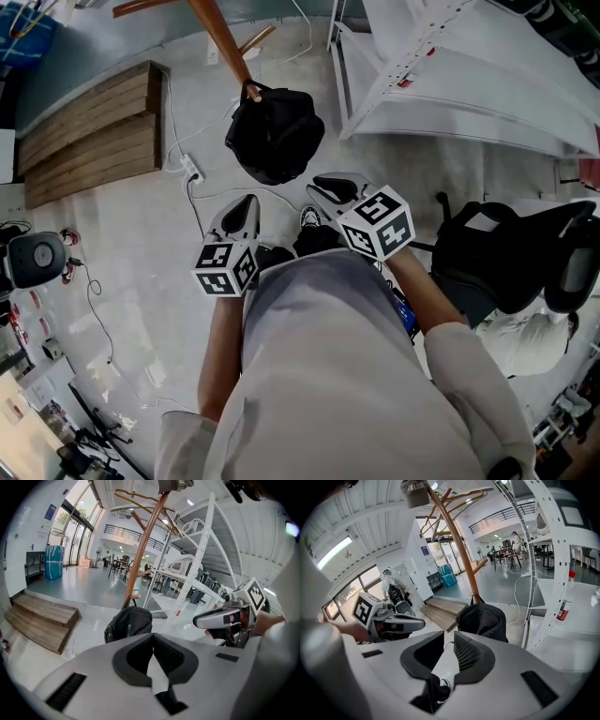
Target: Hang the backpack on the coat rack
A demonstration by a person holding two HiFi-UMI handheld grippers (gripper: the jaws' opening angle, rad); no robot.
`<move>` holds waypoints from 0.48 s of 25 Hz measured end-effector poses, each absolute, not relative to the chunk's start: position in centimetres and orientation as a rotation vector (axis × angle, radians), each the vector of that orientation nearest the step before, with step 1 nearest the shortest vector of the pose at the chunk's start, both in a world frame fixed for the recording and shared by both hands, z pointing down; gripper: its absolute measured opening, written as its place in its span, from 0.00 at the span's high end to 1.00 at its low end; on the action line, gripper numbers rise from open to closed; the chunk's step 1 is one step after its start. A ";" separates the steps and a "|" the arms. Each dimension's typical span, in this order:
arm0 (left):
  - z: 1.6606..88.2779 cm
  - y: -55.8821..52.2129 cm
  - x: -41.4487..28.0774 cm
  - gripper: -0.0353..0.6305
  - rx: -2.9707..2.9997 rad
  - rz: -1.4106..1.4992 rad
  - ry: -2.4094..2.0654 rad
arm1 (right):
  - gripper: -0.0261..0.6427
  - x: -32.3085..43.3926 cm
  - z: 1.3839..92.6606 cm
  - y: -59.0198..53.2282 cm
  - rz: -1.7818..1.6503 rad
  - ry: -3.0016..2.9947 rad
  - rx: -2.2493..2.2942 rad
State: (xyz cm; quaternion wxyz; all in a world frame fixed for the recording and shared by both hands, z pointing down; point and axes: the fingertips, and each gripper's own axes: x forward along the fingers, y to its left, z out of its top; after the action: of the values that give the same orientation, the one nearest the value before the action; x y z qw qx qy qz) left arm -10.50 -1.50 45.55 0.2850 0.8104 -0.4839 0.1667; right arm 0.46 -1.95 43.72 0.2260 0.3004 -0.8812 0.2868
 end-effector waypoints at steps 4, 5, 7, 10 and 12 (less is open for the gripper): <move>43.0 -1.2 -10.5 0.93 2.204 0.375 -1.316 | 0.86 0.7 41.6 -1.4 0.769 -2.473 0.851; 42.4 -1.1 -10.6 0.93 2.211 0.360 -1.321 | 0.86 0.7 41.0 -1.3 0.761 -2.484 0.856; 41.4 -1.0 -10.8 0.93 2.223 0.332 -1.330 | 0.87 0.6 39.8 -1.2 0.737 -2.501 0.861; 40.3 -0.8 -10.9 0.93 2.239 0.303 -1.337 | 0.89 0.7 38.3 -1.4 0.694 -2.521 0.884; 39.6 -0.8 -10.9 0.93 2.254 0.293 -1.330 | 0.90 0.6 37.1 -1.4 0.682 -2.547 0.894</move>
State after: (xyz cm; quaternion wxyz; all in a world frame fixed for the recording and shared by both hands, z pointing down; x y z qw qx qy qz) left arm -10.88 -0.76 39.63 0.2516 0.8284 -0.4888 0.1078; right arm 0.56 -1.38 37.13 0.1778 0.3160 -0.9003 0.2410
